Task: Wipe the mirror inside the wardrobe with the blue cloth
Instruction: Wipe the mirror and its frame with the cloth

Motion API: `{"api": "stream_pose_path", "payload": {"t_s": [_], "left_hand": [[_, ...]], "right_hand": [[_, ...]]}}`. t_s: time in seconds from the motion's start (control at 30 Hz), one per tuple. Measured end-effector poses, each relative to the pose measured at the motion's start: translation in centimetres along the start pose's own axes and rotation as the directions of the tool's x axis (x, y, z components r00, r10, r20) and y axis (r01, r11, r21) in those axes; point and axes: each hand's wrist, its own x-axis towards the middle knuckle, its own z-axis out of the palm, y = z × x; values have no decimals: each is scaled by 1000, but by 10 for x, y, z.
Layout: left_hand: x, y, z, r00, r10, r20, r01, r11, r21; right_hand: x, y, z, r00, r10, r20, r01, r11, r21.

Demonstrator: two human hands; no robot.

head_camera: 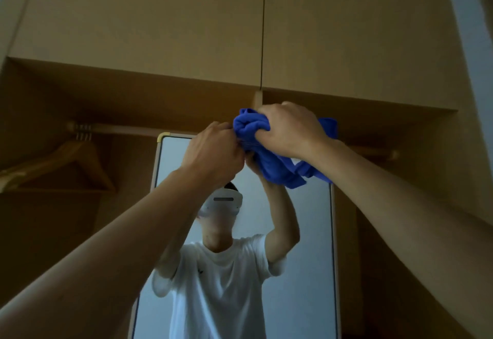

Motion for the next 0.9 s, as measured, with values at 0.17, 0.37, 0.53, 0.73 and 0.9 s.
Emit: {"api": "stream_pose_path", "payload": {"t_s": [0.17,0.37,0.53,0.73,0.9], "left_hand": [[-11,-33,-14,997,39,-70,-25,982,185],[-25,-68,-33,985,-105,-137,122,985,120],[-27,-73,-41,971,-165,-174,144,981,-129],[-29,-84,-50,953,-264,-148,198,914,-354],[-26,-96,-57,931,-352,-91,196,697,-690]], "right_hand": [[-6,29,-17,988,68,137,-68,998,-8],[-14,45,-18,971,201,131,-181,972,-148],[12,4,-8,981,120,153,-108,991,-84],[46,-49,2,982,19,189,-26,999,39],[75,-97,10,975,-78,206,46,987,154]]}}
